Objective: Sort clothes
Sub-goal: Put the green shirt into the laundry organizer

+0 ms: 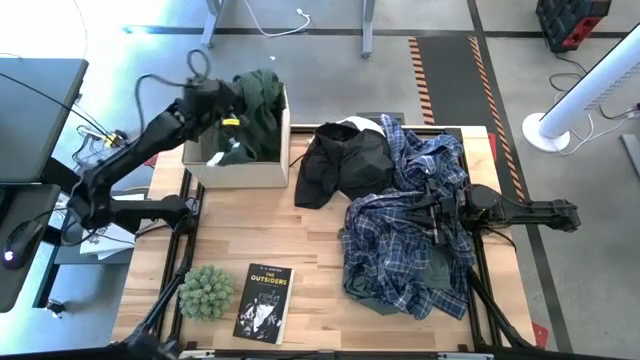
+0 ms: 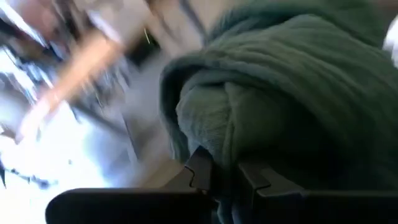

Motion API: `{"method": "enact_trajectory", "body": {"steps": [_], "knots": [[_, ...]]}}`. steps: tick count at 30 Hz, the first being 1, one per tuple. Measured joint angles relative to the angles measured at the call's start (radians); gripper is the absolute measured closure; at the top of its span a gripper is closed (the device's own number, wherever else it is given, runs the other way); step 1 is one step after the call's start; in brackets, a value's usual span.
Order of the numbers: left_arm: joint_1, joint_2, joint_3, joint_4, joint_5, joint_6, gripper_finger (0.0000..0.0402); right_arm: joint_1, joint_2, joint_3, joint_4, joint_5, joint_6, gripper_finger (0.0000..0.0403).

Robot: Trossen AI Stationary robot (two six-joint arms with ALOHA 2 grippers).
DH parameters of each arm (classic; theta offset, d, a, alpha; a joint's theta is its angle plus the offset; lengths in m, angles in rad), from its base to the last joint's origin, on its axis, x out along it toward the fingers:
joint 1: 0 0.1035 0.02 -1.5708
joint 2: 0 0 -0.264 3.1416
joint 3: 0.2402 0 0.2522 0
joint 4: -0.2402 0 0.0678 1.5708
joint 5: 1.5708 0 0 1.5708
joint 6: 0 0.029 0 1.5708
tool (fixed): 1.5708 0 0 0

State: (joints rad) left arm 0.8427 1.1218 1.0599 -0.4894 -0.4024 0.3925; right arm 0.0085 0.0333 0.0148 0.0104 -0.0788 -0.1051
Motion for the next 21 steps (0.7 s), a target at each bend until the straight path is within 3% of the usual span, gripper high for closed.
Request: {"method": "enact_trajectory", "body": {"steps": [6, 10, 16, 21], "knots": [[0.043, 0.106, 0.0, -0.211, -0.001, -0.132, 0.0365, 0.0, 0.0, 0.0, 0.0, 0.0, 0.0, 0.0304], [0.057, 0.143, 0.007, -0.217, -0.047, -0.143, 0.0341, 0.0, 0.0, 0.0, 0.0, 0.0, 0.0, 0.0304], [0.071, 0.131, 0.105, -0.249, -0.036, -0.12, 0.027, 0.0, 0.0, 0.0, 0.0, 0.0, 0.0, 0.0304], [0.075, 0.114, 0.263, -0.349, 0.053, -0.133, 0.0199, 0.0, 0.0, 0.0, 0.0, 0.0, 0.0, 0.0304]]}}
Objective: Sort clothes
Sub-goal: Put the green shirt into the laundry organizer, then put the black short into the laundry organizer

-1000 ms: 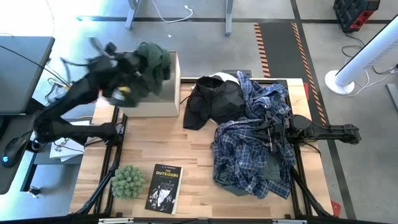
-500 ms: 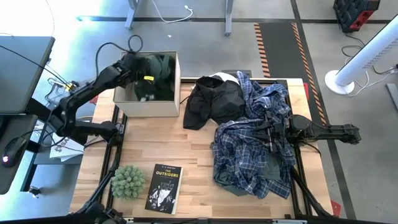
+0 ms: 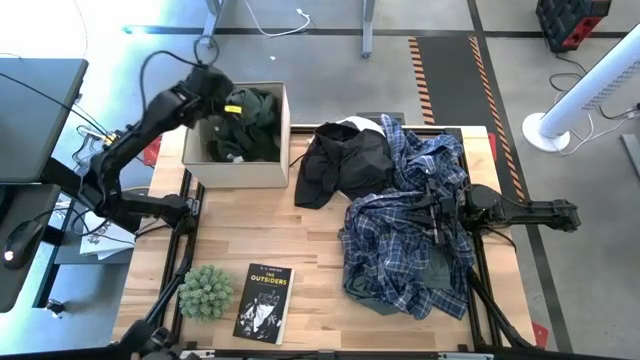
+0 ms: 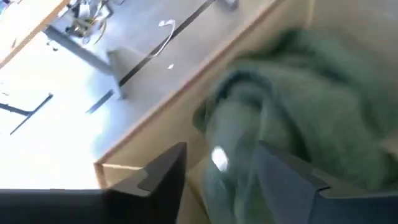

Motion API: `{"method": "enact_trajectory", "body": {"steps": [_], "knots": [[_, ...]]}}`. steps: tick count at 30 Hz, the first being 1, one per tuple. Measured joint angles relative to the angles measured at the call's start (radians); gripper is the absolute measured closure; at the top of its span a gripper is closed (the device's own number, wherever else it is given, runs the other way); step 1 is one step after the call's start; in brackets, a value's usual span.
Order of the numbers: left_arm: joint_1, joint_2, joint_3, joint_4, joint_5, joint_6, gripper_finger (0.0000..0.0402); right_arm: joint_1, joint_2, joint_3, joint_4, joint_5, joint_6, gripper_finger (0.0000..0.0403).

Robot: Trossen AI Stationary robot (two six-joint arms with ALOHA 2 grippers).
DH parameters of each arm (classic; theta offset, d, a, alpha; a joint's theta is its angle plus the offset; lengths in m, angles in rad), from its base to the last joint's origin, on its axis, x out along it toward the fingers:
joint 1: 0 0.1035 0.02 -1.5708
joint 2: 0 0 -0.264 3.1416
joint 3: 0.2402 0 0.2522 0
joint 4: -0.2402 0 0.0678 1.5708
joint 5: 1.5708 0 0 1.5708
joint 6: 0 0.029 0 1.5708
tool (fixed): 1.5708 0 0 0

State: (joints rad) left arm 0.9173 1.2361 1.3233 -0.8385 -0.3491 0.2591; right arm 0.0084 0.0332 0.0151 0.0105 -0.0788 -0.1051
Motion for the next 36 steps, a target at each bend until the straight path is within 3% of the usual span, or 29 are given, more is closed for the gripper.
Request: {"method": "enact_trajectory", "body": {"steps": [5, 8, 13, 18, 22, 27, 31, 36], "knots": [[-0.002, -0.001, 0.109, -0.122, 0.076, -0.055, 0.0155, 0.0, 0.0, 0.0, 0.0, 0.0, 0.0, 0.0304], [-0.012, -0.001, 0.117, -0.181, 0.114, -0.079, 0.015, 0.0, 0.0, 0.0, 0.0, 0.0, 0.0, 0.0304], [-0.103, -0.005, 0.117, -0.224, 0.296, -0.083, 0.0154, 0.0, 0.0, 0.0, 0.0, 0.0, 0.0, 0.0304], [-0.353, -0.012, 0.117, -0.183, 0.145, -0.074, 0.0176, 0.0, 0.0, 0.0, 0.0, 0.0, 0.0, 0.0304], [-0.567, -0.013, 0.066, 0.038, 0.129, 0.028, 0.0192, 0.0, 0.0, 0.0, 0.0, 0.0, 0.0, 0.0304], [-0.715, 0.007, -0.092, 0.46, 0.297, 0.107, 0.0197, 0.0, 0.0, 0.0, 0.0, 0.0, 0.0, 0.0304], [-0.707, 0.106, -0.206, 0.81, 0.283, 0.077, 0.0198, 0.0, 0.0, 0.0, 0.0, 0.0, 0.0, 0.0304], [-0.598, 0.346, -0.106, 0.837, 0.323, 0.0, 0.0197, 0.0, 0.0, 0.0, 0.0, 0.0, 0.0, 0.0304]]}}
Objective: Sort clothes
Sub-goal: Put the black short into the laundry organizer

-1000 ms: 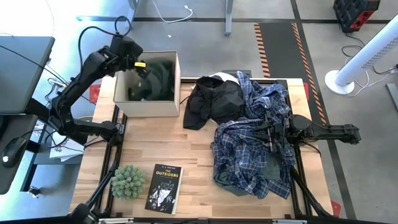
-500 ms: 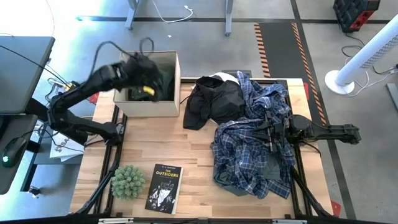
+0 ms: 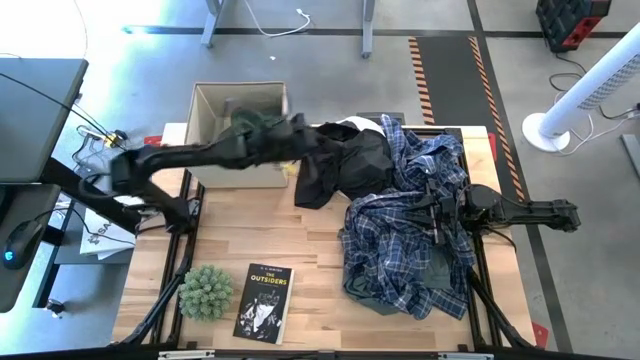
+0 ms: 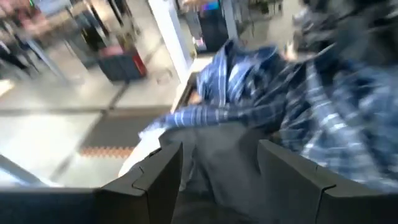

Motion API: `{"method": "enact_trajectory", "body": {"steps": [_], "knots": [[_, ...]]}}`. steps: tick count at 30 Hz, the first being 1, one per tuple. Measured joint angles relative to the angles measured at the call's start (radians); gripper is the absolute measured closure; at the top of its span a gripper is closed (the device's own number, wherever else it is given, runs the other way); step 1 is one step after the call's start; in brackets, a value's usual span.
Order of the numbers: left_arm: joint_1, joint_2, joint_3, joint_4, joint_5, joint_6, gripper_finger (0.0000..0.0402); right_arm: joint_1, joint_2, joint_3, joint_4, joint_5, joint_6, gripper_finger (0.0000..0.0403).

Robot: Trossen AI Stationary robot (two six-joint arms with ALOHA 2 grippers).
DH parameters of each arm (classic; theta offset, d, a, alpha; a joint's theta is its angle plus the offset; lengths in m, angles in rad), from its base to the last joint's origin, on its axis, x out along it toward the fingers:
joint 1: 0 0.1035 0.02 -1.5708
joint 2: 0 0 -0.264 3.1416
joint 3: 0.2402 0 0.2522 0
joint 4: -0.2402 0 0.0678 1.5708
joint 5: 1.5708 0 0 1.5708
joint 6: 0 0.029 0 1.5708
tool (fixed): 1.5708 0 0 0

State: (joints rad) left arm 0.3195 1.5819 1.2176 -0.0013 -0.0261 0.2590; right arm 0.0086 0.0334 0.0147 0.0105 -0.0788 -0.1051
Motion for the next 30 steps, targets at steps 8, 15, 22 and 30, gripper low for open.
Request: {"method": "enact_trajectory", "body": {"steps": [8, 15, 22, 30], "knots": [[0.06, 0.397, 0.264, -0.069, -0.045, 0.019, 0.0197, 0.0, 0.0, 0.0, 0.0, 0.0, 0.0, 0.0304], [0.057, 0.592, 0.38, -0.197, -0.104, 0.046, 0.0217, 0.0, 0.0, 0.0, 0.0, 0.0, 0.0, 0.0304], [0.01, 0.589, 0.381, -0.246, -0.228, 0.149, 0.0371, 0.0, 0.0, 0.0, 0.0, 0.0, 0.0, 0.0304], [-0.048, 0.345, 0.439, -0.23, -0.171, 0.159, 0.0393, 0.0, 0.0, 0.0, 0.0, 0.0, 0.0, 0.0304]]}}
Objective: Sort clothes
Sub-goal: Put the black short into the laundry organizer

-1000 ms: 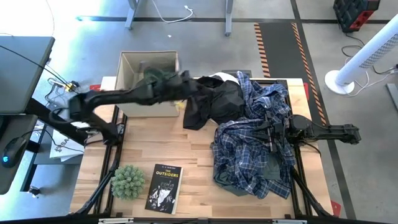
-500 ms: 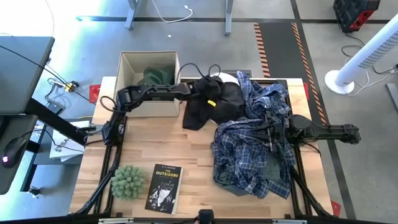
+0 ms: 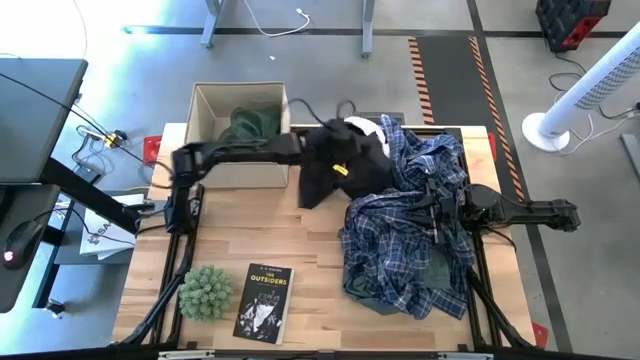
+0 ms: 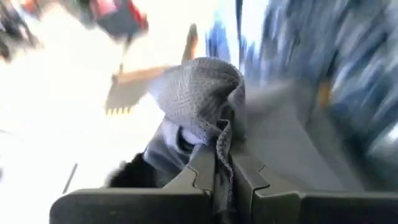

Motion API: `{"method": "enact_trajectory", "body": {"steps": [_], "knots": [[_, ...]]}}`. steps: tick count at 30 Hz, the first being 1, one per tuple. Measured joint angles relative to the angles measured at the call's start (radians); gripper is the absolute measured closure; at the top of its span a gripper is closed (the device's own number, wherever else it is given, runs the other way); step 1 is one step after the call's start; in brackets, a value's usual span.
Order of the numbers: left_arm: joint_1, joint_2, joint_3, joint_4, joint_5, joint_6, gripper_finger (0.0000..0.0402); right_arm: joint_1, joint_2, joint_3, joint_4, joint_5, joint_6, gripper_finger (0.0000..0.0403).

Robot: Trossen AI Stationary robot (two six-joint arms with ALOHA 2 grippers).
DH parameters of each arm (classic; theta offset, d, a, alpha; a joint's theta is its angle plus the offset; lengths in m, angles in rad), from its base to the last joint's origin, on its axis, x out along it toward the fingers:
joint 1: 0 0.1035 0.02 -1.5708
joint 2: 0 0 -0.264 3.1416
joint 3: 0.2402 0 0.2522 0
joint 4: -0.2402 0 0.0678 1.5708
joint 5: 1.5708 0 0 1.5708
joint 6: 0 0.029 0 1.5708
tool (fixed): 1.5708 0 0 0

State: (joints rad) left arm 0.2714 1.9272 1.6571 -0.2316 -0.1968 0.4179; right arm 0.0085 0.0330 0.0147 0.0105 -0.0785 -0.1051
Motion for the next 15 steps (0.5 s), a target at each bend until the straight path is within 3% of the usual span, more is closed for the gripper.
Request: {"method": "enact_trajectory", "body": {"steps": [4, 11, 15], "knots": [[-0.033, -0.201, 0.004, 0.067, -0.055, 0.106, 0.0393, 0.0, 0.0, 0.0, 0.0, 0.0, 0.0, 0.0304], [-0.085, -0.552, 0.009, 0.275, -0.348, 0.532, 0.0394, 0.0, 0.0, 0.0, 0.0, 0.0, 0.0, 0.0304], [-0.095, -0.713, 0.009, 0.244, -0.492, 0.631, 0.0394, 0.0, 0.0, 0.0, 0.0, 0.0, 0.0, 0.0304]]}}
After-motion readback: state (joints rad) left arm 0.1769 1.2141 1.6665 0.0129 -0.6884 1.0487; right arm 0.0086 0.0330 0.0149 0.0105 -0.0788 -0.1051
